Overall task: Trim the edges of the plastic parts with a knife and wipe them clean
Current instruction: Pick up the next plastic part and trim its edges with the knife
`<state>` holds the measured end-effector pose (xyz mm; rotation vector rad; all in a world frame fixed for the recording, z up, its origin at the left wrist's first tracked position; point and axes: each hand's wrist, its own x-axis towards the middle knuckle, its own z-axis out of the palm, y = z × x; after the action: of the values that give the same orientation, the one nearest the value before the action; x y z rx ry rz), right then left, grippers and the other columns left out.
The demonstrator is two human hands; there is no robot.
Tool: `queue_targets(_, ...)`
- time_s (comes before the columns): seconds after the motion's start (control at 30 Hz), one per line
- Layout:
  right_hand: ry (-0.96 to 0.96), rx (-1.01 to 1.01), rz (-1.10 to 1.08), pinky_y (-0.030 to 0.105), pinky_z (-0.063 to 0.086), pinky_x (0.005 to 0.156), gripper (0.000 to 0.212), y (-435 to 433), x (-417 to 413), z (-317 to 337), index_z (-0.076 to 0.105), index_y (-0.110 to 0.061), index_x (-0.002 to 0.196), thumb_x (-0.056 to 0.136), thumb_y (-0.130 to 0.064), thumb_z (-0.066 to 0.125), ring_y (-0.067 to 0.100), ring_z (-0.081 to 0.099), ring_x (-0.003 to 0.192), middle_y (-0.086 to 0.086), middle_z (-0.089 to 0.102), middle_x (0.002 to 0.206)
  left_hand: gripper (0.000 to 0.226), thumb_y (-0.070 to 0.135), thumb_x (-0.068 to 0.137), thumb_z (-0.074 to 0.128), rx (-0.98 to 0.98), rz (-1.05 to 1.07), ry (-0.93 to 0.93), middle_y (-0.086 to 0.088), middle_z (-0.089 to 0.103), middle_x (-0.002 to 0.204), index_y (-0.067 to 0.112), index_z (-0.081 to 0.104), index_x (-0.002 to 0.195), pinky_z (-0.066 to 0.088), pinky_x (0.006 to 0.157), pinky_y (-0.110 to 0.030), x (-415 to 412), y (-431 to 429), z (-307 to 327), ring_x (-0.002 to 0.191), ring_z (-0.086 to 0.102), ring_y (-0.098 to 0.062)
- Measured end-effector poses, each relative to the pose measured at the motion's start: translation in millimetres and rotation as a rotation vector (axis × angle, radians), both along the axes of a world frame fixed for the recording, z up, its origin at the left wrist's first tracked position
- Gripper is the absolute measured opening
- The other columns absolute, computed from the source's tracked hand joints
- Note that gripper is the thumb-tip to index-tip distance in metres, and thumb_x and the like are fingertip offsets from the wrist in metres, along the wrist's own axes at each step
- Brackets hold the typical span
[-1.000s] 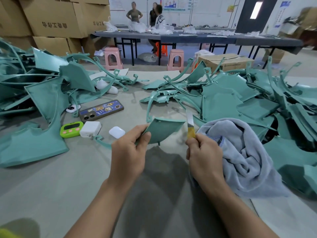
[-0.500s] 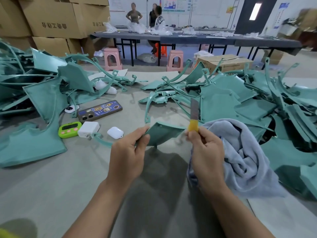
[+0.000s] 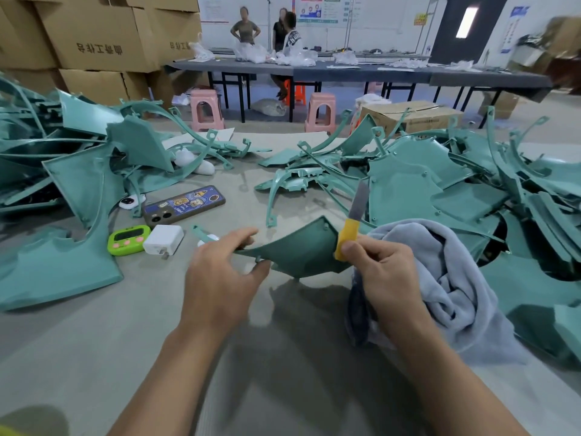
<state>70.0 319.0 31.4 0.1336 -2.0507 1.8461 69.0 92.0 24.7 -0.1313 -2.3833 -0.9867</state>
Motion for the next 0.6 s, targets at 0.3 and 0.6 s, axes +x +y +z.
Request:
queue_targets(0.3, -0.063, 0.072, -0.291, 0.02, 0.034, 0.05, 0.035, 12, -14, -7, 0.068, -0.01, 0.062, 0.097, -0.016, 0.065, 0.002, 0.039, 0.052, 0.011, 0.054, 0.053, 0.022, 0.048, 0.076, 0.072, -0.08, -0.026, 0.147, 0.019, 0.063, 0.075, 0.028, 0.076, 0.083, 0.048, 0.084, -0.039, 0, -9, 0, 0.076, 0.055, -0.009)
queue_targets(0.6, 0.111, 0.512, 0.128, 0.03, 0.037, 0.054, 0.035, -18, 33, 22, 0.047, -0.025, 0.06, 0.092, -0.027, 0.059, 0.01, 0.047, 0.055, -0.005, 0.052, 0.059, 0.02, 0.047, 0.082, 0.067, -0.259, 0.181, 0.295, 0.014, 0.074, 0.082, 0.032, 0.078, 0.089, 0.039, 0.053, -0.023, 15, 12, 4, 0.074, 0.063, -0.01)
